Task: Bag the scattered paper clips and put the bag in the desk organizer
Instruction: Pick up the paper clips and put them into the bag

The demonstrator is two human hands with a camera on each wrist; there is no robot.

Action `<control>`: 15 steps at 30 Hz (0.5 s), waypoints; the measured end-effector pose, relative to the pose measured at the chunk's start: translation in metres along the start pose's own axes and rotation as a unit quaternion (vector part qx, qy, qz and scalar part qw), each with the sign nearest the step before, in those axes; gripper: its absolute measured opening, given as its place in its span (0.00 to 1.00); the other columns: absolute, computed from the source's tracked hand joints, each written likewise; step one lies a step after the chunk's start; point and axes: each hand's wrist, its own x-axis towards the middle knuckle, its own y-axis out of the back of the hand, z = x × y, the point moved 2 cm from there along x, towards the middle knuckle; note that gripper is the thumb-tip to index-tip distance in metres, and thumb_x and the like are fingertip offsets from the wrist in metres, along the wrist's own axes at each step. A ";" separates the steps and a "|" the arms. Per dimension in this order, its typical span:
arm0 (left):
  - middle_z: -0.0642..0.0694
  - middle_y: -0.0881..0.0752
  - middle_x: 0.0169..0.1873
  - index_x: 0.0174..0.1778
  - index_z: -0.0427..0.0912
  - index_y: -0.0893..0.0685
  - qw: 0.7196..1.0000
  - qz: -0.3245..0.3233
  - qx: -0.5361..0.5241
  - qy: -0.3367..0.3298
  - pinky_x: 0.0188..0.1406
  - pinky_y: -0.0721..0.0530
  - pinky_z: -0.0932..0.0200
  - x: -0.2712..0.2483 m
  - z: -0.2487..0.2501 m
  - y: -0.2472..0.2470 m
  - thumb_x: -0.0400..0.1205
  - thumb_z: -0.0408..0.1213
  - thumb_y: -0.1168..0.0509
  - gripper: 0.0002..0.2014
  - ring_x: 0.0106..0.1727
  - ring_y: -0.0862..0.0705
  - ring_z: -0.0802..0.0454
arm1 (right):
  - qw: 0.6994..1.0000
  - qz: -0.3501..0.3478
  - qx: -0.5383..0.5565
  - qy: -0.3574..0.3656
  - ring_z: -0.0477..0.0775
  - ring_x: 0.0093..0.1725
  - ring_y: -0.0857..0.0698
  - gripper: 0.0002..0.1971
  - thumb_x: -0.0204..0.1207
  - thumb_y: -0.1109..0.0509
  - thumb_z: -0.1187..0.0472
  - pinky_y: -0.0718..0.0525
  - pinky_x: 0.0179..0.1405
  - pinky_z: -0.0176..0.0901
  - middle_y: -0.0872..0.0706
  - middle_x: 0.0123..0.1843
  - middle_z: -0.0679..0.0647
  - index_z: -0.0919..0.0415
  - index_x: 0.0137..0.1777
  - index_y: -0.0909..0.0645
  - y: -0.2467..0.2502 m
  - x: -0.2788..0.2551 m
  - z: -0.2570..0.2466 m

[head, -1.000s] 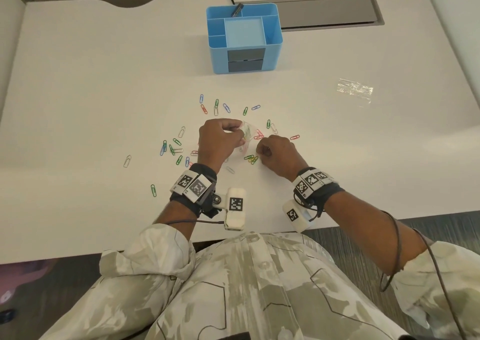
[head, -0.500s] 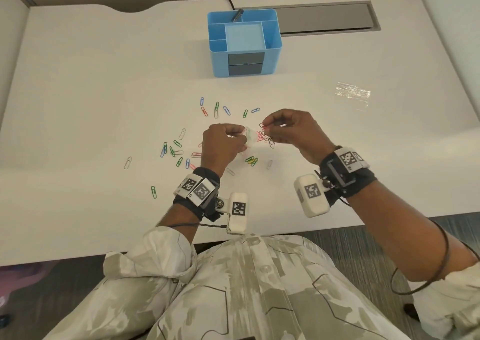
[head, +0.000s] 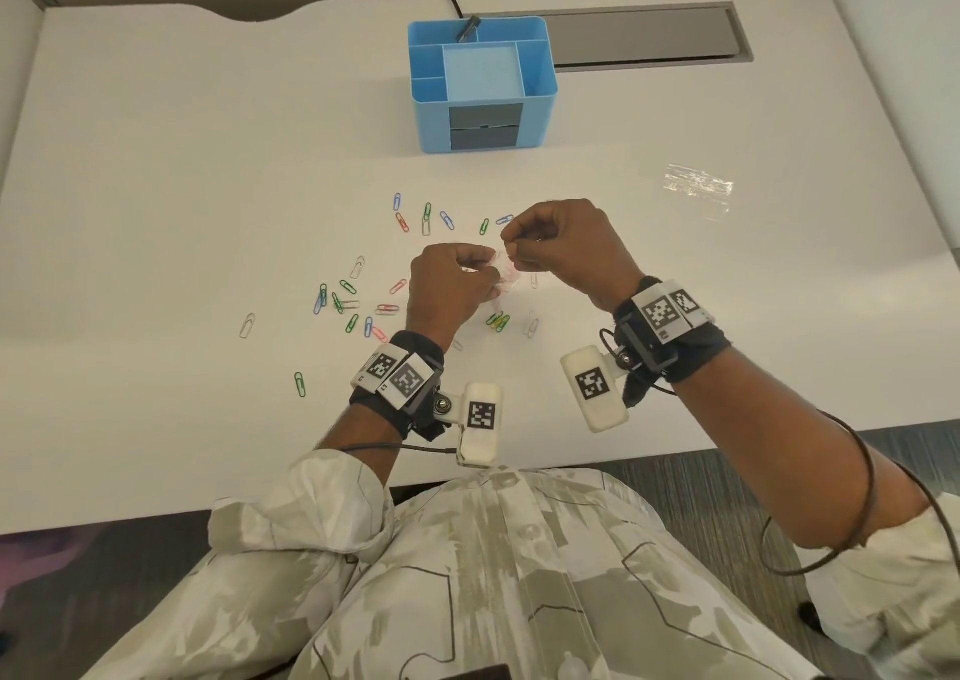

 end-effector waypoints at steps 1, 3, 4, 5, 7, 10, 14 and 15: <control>0.49 0.07 0.47 0.59 0.39 0.06 1.000 0.002 -0.004 0.005 0.52 0.04 0.52 0.000 -0.001 0.000 0.79 0.29 0.22 0.12 0.39 0.06 0.58 | 1.000 0.000 0.006 -0.003 0.59 0.43 0.06 0.06 0.72 0.24 0.68 0.07 0.52 0.52 0.06 0.42 0.57 0.61 0.48 0.09 0.000 0.000 0.001; 0.48 0.07 0.46 0.58 0.38 0.05 1.000 0.006 -0.014 0.009 0.52 0.03 0.49 0.000 -0.002 0.001 0.79 0.27 0.23 0.12 0.41 0.04 0.54 | 1.000 0.001 0.009 -0.006 0.60 0.44 0.07 0.06 0.72 0.24 0.68 0.07 0.52 0.50 0.06 0.43 0.57 0.61 0.47 0.09 0.001 0.000 0.003; 0.47 0.06 0.46 0.57 0.37 0.05 1.000 0.008 -0.016 0.008 0.52 0.03 0.49 0.000 -0.001 0.002 0.79 0.26 0.23 0.12 0.41 0.04 0.53 | 1.000 0.001 0.003 -0.006 0.58 0.44 0.07 0.06 0.72 0.24 0.68 0.07 0.50 0.47 0.06 0.44 0.55 0.60 0.47 0.09 0.001 0.000 0.005; 0.46 0.06 0.47 0.58 0.37 0.05 1.000 0.009 -0.016 0.007 0.52 0.03 0.50 0.000 -0.001 0.001 0.79 0.26 0.23 0.12 0.41 0.04 0.54 | 1.000 0.000 -0.006 -0.007 0.55 0.43 0.07 0.06 0.72 0.24 0.67 0.07 0.48 0.41 0.06 0.44 0.53 0.59 0.47 0.09 0.002 0.000 0.007; 0.44 0.05 0.51 0.59 0.37 0.06 1.000 0.009 -0.012 0.001 0.51 0.03 0.51 0.001 0.000 0.001 0.79 0.26 0.23 0.13 0.41 0.05 0.56 | 0.999 0.002 -0.038 -0.007 0.49 0.41 0.08 0.06 0.71 0.23 0.65 0.13 0.39 0.28 0.07 0.45 0.50 0.56 0.47 0.10 0.003 0.001 0.012; 0.45 0.06 0.50 0.58 0.37 0.05 1.000 0.009 -0.012 0.000 0.52 0.03 0.50 0.001 0.001 0.002 0.79 0.26 0.23 0.13 0.44 0.04 0.53 | 0.995 0.024 -0.099 -0.010 0.46 0.43 0.09 0.06 0.71 0.21 0.64 0.23 0.33 0.18 0.07 0.46 0.49 0.56 0.48 0.11 0.006 0.005 0.031; 0.48 0.06 0.47 0.58 0.39 0.05 1.000 0.011 -0.021 0.002 0.53 0.04 0.49 0.002 0.002 0.009 0.80 0.25 0.24 0.12 0.43 0.03 0.49 | 0.978 -0.022 -0.200 -0.056 0.49 0.49 0.12 0.16 0.68 0.15 0.56 0.21 0.44 0.25 0.10 0.52 0.49 0.57 0.55 0.13 0.015 0.001 0.073; 0.48 0.06 0.48 0.58 0.39 0.05 1.000 0.012 -0.020 0.001 0.54 0.04 0.49 0.003 0.002 0.011 0.80 0.25 0.24 0.12 0.43 0.03 0.49 | 0.971 -0.044 -0.224 -0.068 0.50 0.51 0.13 0.20 0.67 0.14 0.54 0.19 0.49 0.32 0.11 0.52 0.50 0.57 0.56 0.14 0.017 -0.003 0.084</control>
